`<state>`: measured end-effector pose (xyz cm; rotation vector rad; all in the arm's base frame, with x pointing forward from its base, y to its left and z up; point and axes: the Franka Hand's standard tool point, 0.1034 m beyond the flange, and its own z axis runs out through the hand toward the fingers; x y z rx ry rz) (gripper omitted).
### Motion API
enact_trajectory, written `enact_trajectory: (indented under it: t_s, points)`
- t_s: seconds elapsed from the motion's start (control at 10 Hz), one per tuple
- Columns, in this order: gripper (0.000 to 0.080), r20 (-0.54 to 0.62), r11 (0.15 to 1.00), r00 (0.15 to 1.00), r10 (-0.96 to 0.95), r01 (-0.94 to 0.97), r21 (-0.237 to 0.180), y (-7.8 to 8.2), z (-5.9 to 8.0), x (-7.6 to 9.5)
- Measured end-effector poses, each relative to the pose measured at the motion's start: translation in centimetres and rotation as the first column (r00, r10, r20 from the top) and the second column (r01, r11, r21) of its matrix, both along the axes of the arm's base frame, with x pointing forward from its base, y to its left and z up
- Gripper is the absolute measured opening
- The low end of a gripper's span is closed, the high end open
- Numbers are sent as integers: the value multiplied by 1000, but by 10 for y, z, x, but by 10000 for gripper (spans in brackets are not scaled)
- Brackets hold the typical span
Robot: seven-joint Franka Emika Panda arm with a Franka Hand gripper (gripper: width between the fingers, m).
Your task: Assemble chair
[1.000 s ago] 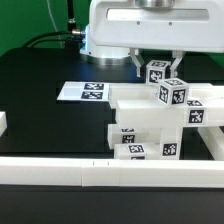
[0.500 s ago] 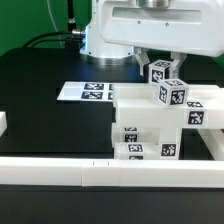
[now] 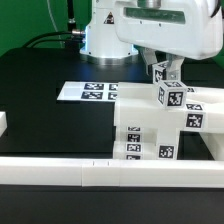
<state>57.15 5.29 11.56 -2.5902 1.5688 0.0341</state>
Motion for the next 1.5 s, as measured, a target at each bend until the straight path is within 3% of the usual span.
enact_trajectory:
  t_s: [0.2,0.3,0.4,0.6,0.9,1.2,1.5]
  points:
    - [536,2,1000,1000,27,-27,-1,1,0,0]
    - [536,3,999,999,37,-37,-1,2,0,0]
    - [626,4,999,999,48,-48,-1,2,0,0]
    - [642,21,977,977,212,-212,-10,4,0,0]
    - [649,34,876,876,482,-481,-32,8,2,0]
    - [649,25,709,710,704,-700,-83,17,1,-3]
    - [649,17,454,455,890,-883,-115,14,-2,-5]
